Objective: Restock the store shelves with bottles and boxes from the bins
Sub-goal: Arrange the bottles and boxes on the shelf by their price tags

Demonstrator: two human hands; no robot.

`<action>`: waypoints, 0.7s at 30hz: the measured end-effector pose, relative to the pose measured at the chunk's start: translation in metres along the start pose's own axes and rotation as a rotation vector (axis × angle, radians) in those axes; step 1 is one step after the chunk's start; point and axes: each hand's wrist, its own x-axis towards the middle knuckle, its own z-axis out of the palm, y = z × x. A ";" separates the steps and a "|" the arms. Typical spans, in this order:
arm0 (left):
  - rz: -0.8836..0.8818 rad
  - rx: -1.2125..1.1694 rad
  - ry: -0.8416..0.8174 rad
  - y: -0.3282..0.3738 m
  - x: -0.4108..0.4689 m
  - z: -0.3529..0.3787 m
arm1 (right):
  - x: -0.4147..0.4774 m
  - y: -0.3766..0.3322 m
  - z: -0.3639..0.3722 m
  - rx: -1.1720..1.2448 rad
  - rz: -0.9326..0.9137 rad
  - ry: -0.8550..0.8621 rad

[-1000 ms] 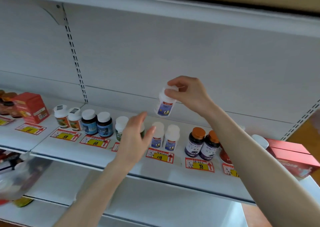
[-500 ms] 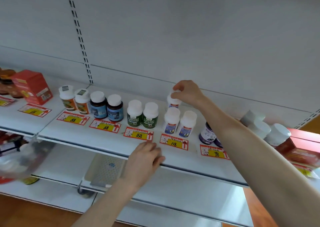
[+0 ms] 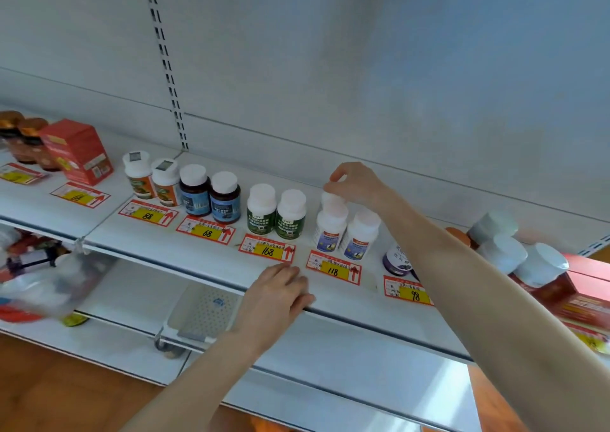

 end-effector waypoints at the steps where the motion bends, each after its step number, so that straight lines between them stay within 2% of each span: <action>1: 0.015 0.016 0.007 0.001 0.001 -0.001 | 0.000 0.000 0.000 -0.021 -0.005 0.006; 4: 0.030 -0.017 0.011 0.002 0.004 -0.005 | 0.001 0.003 0.002 -0.037 -0.050 0.118; 8: -0.004 -0.074 0.035 0.002 -0.002 -0.023 | 0.002 -0.014 0.009 0.090 -0.168 0.247; 14: -0.189 -0.011 0.089 -0.022 -0.037 -0.073 | -0.006 -0.105 0.045 0.175 -0.440 0.145; 21: -0.403 0.157 0.188 -0.105 -0.127 -0.147 | -0.022 -0.257 0.121 0.158 -0.753 0.028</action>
